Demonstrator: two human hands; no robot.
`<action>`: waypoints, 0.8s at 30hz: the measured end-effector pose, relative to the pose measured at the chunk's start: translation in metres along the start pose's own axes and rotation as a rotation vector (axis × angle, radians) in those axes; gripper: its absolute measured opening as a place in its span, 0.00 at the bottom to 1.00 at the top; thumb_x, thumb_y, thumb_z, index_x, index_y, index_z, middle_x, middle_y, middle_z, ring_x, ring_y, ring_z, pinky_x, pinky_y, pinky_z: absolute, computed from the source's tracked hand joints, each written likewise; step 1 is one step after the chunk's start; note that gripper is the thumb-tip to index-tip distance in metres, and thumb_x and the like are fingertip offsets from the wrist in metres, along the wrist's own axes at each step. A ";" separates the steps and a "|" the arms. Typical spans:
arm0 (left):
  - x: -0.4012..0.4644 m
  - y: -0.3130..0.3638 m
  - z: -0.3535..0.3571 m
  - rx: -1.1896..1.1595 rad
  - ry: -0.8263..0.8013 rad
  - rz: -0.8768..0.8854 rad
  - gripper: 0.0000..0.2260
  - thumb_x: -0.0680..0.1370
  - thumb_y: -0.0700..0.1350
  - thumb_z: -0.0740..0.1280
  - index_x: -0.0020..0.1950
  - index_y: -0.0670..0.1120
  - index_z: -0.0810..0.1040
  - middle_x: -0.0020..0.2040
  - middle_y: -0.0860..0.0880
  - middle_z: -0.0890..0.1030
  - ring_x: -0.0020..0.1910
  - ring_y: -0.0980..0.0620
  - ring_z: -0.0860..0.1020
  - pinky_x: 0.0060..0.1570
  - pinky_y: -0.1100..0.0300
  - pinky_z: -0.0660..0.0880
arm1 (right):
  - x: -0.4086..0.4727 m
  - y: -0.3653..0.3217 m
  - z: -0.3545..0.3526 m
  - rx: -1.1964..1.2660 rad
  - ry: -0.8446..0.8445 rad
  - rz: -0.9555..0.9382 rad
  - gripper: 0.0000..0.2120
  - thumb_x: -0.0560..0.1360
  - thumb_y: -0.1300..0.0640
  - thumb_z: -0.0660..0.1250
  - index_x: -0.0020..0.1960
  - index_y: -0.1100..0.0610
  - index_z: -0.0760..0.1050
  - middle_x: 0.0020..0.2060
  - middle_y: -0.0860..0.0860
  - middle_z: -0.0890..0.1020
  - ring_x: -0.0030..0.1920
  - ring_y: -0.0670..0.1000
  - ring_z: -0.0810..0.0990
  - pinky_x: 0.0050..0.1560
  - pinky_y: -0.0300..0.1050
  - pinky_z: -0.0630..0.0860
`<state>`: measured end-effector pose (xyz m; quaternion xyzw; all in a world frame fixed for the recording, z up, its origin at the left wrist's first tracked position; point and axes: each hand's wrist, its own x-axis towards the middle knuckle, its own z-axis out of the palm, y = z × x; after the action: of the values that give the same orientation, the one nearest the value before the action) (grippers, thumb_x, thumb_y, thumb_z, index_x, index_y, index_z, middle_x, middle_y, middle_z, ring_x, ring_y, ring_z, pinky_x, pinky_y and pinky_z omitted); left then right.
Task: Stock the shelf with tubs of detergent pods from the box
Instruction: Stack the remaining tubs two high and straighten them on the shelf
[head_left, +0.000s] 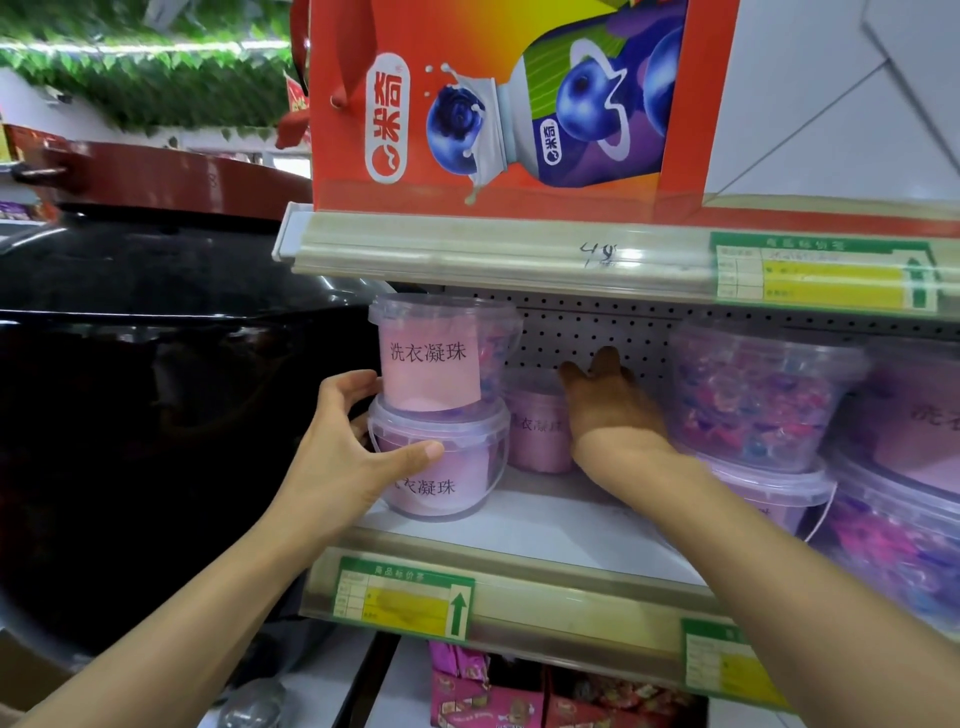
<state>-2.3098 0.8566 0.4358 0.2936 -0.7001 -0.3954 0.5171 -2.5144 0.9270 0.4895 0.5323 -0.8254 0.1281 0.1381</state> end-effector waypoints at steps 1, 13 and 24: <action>0.000 0.000 0.000 0.001 0.001 -0.002 0.44 0.53 0.57 0.78 0.65 0.55 0.64 0.59 0.66 0.71 0.59 0.64 0.74 0.56 0.61 0.73 | 0.001 -0.002 -0.001 -0.008 0.015 0.007 0.21 0.78 0.63 0.54 0.70 0.54 0.63 0.66 0.59 0.63 0.65 0.62 0.67 0.57 0.52 0.70; -0.001 -0.002 0.000 0.019 0.037 -0.004 0.36 0.54 0.53 0.82 0.57 0.58 0.69 0.56 0.61 0.78 0.56 0.61 0.78 0.57 0.55 0.77 | 0.013 -0.004 0.007 0.004 0.034 -0.084 0.20 0.78 0.66 0.54 0.69 0.57 0.63 0.63 0.62 0.67 0.65 0.63 0.66 0.56 0.53 0.71; -0.005 -0.003 -0.005 0.067 0.054 0.022 0.31 0.49 0.57 0.80 0.48 0.60 0.73 0.52 0.61 0.82 0.54 0.60 0.80 0.60 0.49 0.75 | 0.022 -0.012 0.018 0.065 0.083 -0.103 0.16 0.78 0.65 0.54 0.66 0.60 0.64 0.62 0.62 0.68 0.64 0.63 0.66 0.55 0.53 0.70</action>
<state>-2.3037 0.8578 0.4320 0.3136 -0.7019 -0.3577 0.5302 -2.5141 0.8972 0.4811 0.5724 -0.7859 0.1693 0.1611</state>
